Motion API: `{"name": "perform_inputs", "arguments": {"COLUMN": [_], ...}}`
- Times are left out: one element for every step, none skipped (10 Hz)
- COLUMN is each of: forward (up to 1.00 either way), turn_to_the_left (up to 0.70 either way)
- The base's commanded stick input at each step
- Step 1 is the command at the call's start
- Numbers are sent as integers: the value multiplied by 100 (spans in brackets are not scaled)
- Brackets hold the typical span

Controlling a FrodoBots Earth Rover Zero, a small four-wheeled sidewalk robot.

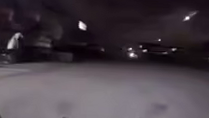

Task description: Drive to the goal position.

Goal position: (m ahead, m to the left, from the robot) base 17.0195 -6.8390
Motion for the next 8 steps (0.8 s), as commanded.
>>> {"name": "perform_inputs", "arguments": {"forward": [50,50,50,50,50,50,50,50], "turn_to_the_left": [0,0,-9,-34,-50,-50,-50,-50]}}
